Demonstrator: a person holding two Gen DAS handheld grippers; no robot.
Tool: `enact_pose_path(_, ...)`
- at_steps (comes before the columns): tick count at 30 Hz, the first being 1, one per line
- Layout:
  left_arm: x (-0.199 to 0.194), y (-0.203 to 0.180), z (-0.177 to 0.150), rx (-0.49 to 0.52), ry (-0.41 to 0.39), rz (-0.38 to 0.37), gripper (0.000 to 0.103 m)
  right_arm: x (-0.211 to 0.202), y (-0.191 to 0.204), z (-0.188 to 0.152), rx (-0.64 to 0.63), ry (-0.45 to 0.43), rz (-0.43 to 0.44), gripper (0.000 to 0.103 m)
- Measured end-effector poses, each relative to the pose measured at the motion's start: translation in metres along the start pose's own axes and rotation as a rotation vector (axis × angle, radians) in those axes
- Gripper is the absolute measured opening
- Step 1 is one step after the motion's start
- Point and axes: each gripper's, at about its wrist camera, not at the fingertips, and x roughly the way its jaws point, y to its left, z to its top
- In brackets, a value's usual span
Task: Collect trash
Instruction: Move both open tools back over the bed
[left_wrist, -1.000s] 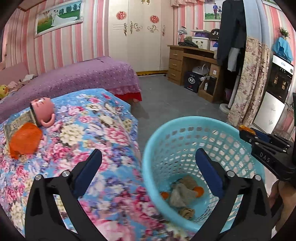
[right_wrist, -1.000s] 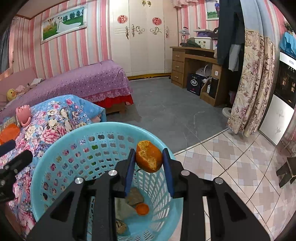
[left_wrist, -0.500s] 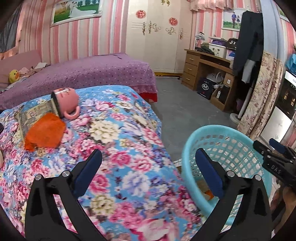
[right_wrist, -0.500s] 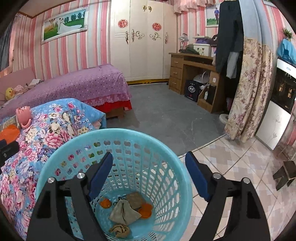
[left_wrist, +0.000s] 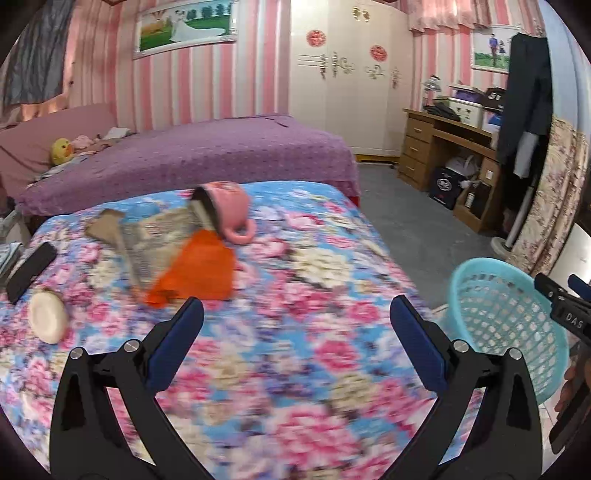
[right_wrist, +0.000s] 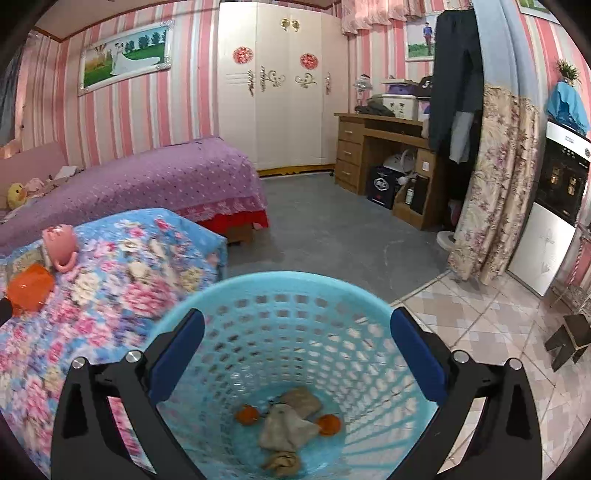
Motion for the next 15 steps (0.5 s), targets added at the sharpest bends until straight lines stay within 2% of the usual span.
enact_pose_path(3, -0.005, 0.028, 0.003, -0.005, -0.012, 0.047, 0.098, -0.002, 0.024, 0.001, 0.003, 0.001, 0.036, 0.098)
enact_pose_path(11, -0.012, 0.115, 0.006, -0.044, -0.025, 0.195, 0.098, 0.0, 0.098, -0.001, -0.091, 0.011, 0.101, 0.098)
enact_pose_path(15, -0.004, 0.159, -0.002, -0.118, 0.018, 0.234, 0.098, 0.003, 0.127, -0.006, -0.105, 0.025, 0.15, 0.098)
